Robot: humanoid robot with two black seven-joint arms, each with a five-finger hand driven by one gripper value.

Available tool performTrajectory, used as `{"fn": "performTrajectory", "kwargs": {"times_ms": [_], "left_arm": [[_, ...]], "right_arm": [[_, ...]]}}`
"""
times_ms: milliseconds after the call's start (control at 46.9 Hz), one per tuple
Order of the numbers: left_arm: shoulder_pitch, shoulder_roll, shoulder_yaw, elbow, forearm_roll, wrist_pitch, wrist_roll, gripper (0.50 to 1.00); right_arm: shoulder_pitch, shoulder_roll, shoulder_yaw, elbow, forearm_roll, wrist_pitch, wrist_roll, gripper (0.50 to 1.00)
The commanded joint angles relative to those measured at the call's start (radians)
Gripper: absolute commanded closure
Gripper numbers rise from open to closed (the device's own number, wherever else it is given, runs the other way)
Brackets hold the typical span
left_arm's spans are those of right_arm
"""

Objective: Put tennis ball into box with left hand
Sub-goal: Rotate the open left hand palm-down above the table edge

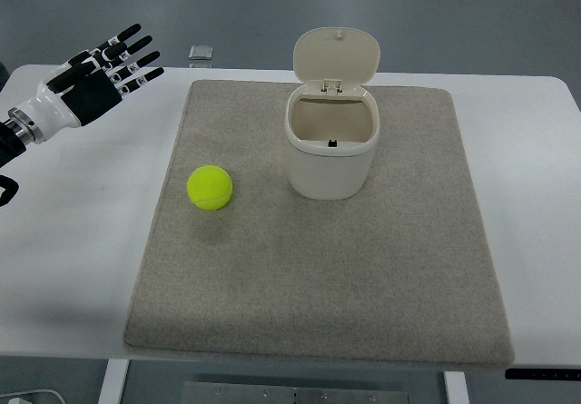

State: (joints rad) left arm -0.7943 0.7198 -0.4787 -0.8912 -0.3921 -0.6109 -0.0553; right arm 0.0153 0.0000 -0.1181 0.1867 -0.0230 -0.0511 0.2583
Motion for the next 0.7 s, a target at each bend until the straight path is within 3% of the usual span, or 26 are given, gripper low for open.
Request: {"fn": "performTrajectory", "kwargs": {"times_ms": [0, 405, 683], "left_arm": [[0.0, 0.021, 0.002, -0.008, 0.028, 0.0, -0.001, 0.508], [-0.052, 0.104, -0.035, -0.023, 0.656, 0.0, -0.017, 0.51], [-0.049, 0.178, -0.095, -0.202, 0.979, 0.0, -0.047, 0.521]], "right_arm": [[0.0, 0.0, 0.0, 0.0, 0.0, 0.0, -0.001, 0.562], [0.0, 0.0, 0.0, -0.001, 0.0, -0.001, -0.001, 0.56], [0.0, 0.0, 0.0, 0.0, 0.0, 0.0, 0.001, 0.562]]}}
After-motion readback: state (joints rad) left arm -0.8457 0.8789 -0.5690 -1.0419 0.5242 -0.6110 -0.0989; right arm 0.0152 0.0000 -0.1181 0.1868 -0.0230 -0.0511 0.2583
